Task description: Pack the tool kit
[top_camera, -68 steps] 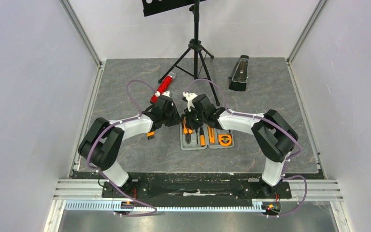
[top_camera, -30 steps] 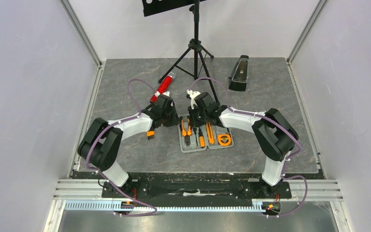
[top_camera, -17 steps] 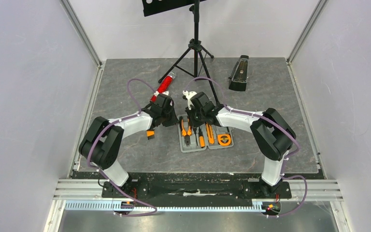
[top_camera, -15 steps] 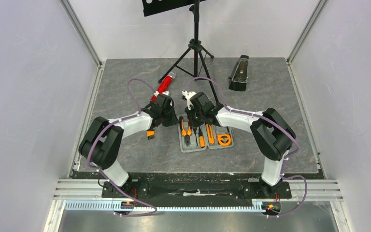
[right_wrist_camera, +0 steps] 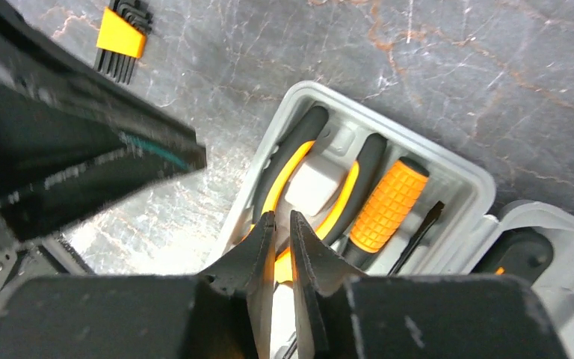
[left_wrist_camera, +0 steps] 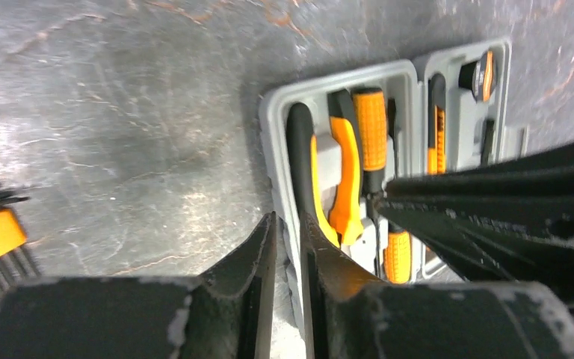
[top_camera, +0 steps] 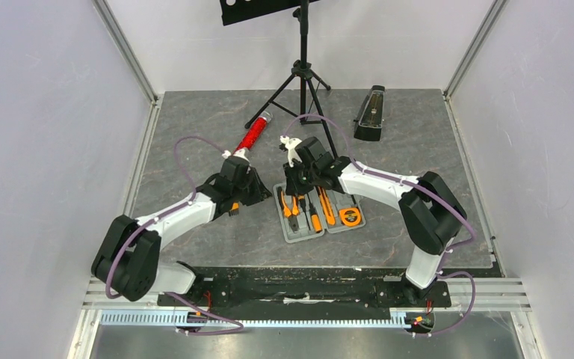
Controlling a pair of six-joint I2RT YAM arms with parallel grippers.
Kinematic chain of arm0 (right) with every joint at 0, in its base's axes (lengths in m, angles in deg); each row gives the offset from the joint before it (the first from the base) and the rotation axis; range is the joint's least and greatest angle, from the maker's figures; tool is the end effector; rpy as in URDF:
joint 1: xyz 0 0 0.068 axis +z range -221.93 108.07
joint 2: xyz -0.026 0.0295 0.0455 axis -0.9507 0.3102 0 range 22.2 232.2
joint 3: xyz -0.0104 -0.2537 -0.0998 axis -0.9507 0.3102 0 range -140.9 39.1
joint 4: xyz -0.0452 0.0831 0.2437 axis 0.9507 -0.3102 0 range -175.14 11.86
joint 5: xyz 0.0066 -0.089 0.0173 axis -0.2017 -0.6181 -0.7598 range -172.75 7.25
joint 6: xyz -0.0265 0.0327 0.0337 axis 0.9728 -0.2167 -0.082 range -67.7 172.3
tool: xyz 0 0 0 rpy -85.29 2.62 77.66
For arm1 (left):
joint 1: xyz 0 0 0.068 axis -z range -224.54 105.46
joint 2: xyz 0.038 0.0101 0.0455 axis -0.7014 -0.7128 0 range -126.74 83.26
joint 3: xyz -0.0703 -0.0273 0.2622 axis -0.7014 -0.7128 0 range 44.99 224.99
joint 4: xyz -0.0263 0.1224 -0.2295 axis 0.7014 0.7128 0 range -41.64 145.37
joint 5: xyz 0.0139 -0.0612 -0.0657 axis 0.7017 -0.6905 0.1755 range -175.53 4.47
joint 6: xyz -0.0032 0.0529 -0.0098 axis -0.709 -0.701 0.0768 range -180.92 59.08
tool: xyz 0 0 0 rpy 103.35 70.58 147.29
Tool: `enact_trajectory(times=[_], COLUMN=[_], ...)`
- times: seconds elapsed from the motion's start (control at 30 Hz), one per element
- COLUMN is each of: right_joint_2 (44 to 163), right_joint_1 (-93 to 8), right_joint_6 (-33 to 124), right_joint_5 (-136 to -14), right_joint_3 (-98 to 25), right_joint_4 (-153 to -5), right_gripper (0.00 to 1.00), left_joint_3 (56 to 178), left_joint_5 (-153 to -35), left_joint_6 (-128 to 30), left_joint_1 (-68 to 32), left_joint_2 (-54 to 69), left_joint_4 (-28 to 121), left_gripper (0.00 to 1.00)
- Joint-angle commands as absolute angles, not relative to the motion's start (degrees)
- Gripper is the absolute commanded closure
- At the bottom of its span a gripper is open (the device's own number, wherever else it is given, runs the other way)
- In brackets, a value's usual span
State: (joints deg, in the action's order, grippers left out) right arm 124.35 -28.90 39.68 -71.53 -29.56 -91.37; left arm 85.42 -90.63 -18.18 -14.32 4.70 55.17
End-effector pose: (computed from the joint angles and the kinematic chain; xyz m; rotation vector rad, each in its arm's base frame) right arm 0.2787 0.2695 0.2072 -0.7430 2.3655 0.6742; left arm 0.2359 -0.1410 0.1909 -0.2242 2.4603 -0.6977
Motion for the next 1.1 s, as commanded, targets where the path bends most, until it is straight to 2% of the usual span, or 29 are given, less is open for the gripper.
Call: enact_trajectory(times=[0.0,0.57,0.83,1.07], right_joint_2=[124.6,133.4,139.4,142.4], right_joint_1=[-28.2,-27.6,-25.4,-26.0], right_joint_6=[37.3,34.0,38.3,40.0], right_joint_5=[-66.3,-67.3,-74.1,-76.1], right_joint_3=[-31.4,-35.0,-35.1,-30.9], right_joint_4=[-91.1,-91.8,-100.0,-103.3], right_gripper=[0.85,0.9,0.99,1.0], left_joint_3=[82.4,81.4,80.6,80.2], left_joint_5=[-92.2,-99.0,-99.9,-99.8], left_joint_6=[-12.4,-7.0,-6.4,-6.4], left_joint_1=[-16.7,-18.9,-18.9,-18.9], left_joint_2=[6.2,-5.7,-6.9,-6.4], left_joint_4=[49.4,37.1,35.8,35.6], left_gripper=[0.76,0.79,0.85,0.87])
